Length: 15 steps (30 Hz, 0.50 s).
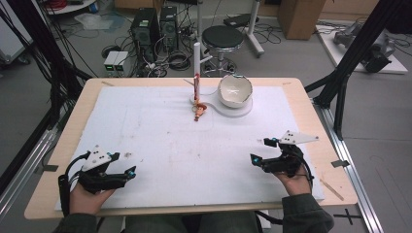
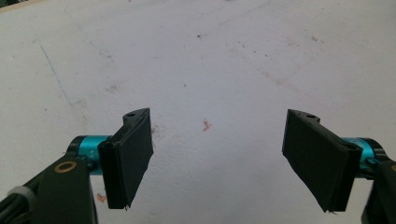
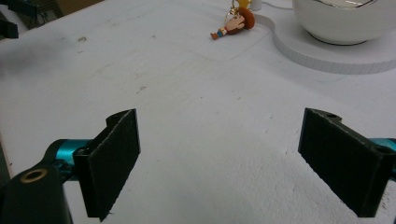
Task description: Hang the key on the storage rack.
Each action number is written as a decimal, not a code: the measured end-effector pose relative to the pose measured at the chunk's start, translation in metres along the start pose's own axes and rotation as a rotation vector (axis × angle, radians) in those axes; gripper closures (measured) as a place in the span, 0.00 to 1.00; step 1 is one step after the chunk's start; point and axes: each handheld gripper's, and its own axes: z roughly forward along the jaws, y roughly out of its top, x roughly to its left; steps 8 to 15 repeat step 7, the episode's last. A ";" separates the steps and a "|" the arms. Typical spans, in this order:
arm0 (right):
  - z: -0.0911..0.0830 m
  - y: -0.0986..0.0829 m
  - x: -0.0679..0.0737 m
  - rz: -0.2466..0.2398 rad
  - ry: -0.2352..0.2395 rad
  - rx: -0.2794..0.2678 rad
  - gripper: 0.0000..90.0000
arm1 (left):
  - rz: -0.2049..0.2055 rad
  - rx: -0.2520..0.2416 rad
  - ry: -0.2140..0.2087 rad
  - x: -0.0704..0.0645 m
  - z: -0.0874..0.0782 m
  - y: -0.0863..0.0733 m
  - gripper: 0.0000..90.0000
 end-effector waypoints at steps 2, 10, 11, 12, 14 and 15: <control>-0.002 0.000 -0.001 -0.004 -0.001 -0.005 0.13 | -0.002 -0.001 0.001 0.000 0.000 0.000 0.28; -0.003 -0.004 0.000 -0.001 0.001 0.006 0.13 | 0.001 -0.001 0.001 0.000 -0.001 0.000 0.27; -0.003 -0.004 0.000 -0.001 0.001 0.006 0.13 | 0.001 -0.001 0.001 0.000 -0.001 0.000 0.27; -0.003 -0.004 0.000 -0.001 0.001 0.006 0.13 | 0.001 -0.001 0.001 0.000 -0.001 0.000 0.27; -0.003 -0.004 0.000 -0.001 0.001 0.006 0.13 | 0.001 -0.001 0.001 0.000 -0.001 0.000 0.27; -0.003 -0.004 0.000 -0.001 0.001 0.006 0.13 | 0.001 -0.001 0.001 0.000 -0.001 0.000 0.27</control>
